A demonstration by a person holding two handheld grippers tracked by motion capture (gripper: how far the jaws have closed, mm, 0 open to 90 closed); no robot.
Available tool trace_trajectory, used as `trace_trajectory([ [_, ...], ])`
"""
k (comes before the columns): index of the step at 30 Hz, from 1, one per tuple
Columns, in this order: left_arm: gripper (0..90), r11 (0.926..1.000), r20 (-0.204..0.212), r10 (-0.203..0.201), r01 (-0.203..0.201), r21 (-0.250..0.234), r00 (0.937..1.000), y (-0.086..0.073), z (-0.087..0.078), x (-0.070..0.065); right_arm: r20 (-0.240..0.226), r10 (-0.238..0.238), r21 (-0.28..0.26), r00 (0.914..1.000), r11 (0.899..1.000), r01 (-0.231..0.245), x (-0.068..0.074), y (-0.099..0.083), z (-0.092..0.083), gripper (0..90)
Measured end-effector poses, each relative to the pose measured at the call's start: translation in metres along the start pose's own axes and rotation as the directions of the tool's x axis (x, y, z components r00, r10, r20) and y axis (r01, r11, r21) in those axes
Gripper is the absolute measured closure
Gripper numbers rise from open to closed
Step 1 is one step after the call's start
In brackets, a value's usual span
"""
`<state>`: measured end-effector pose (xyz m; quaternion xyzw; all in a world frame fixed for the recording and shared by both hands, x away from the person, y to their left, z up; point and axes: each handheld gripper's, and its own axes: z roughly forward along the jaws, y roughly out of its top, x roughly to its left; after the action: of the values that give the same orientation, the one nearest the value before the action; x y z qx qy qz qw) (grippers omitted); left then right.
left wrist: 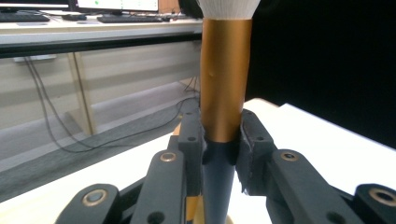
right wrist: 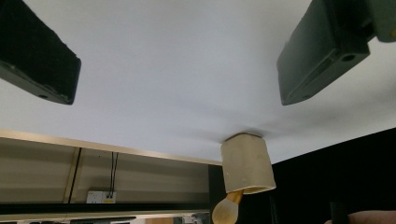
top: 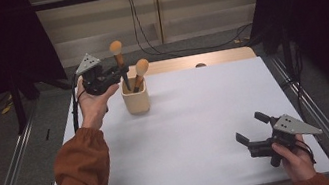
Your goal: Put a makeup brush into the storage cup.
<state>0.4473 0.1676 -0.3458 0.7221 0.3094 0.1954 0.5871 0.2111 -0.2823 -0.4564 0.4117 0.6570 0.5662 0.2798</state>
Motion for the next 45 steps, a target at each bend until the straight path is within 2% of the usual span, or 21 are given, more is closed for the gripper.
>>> trace_trajectory([
  [5, 74.3, 0.9996, -0.011, 0.008, -0.008, 0.027, 0.9999, -0.008, 0.005, 0.002, -0.007, 0.003, 0.003, 1.0000, 1.000, -0.003, 0.001, 0.000, 0.000, 0.0],
  [9, 74.3, 0.9996, -0.034, -0.010, 0.011, 0.027, 0.9994, -0.015, 0.008, 0.007, -0.007, -0.002, 0.000, 1.0000, 1.000, 0.002, 0.000, 0.000, 0.000, 0.0],
  [12, 74.3, 0.9991, -0.037, 0.012, -0.011, 0.041, 0.9992, -0.017, 0.010, 0.005, -0.006, -0.005, 0.002, 1.0000, 1.000, 0.005, 0.000, -0.001, -0.001, 0.0],
  [14, 74.3, 0.9993, -0.031, 0.003, -0.002, 0.036, 0.9995, -0.019, 0.012, 0.005, -0.007, -0.006, 0.003, 1.0000, 1.000, 0.006, 0.000, -0.001, 0.000, 0.0],
  [22, 74.3, 0.9976, -0.031, 0.018, -0.016, 0.067, 0.9994, -0.030, 0.018, 0.009, -0.012, -0.004, 0.006, 0.9999, 1.000, 0.004, 0.000, -0.001, 0.000, 0.0],
  [32, 74.3, 0.9969, -0.035, -0.008, 0.010, 0.077, 0.9994, -0.048, 0.022, 0.015, -0.011, -0.001, 0.003, 0.9999, 1.000, 0.001, -0.001, -0.002, 0.000, 0.0],
  [37, 74.2, 0.9954, -0.035, 0.005, -0.001, 0.096, 0.9994, -0.053, 0.025, 0.014, -0.012, -0.002, 0.008, 0.9999, 1.000, 0.002, 0.000, -0.002, 0.000, 0.0],
  [45, 74.2, 0.9949, -0.030, -0.006, 0.009, 0.101, 0.9995, -0.060, 0.027, 0.014, -0.019, 0.000, 0.011, 0.9998, 1.000, 0.000, 0.000, -0.002, 0.000, 0.0],
])
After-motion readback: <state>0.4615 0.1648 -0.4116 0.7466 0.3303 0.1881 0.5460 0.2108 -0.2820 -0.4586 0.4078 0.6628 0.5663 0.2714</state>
